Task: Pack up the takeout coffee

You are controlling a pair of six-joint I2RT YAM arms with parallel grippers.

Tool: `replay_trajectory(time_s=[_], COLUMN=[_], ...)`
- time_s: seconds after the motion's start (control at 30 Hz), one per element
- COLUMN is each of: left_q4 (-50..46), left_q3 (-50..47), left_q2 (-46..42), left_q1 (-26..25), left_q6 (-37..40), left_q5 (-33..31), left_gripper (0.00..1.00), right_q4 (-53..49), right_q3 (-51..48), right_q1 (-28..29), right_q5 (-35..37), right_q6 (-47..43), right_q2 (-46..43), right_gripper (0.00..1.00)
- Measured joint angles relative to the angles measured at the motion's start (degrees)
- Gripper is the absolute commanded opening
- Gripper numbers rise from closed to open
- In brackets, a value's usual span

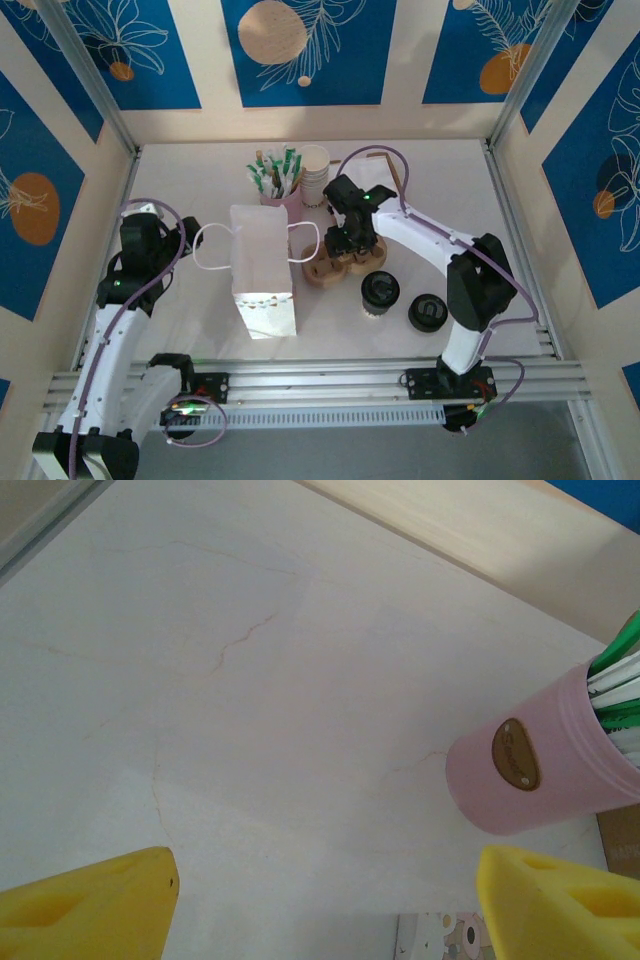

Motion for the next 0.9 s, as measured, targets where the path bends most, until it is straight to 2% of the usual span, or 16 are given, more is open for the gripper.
replay_trajectory(time_s=[0.43, 0.9], left_q4=[0.0, 0.0], left_q3=[0.0, 0.0], left_q2=[-0.04, -0.04], left_q1=[0.0, 0.0], left_q6=[-0.02, -0.02], left_q5=[0.0, -0.02], left_gripper=[0.78, 0.79], right_q4=[-0.72, -0.66], right_q3=[0.63, 0.59], right_q1=[0.74, 2.19], right_q5=[0.55, 3.41], right_q6=[3.61, 4.0], right_q2=[-2.95, 3.06], right_gripper=[0.56, 0.57])
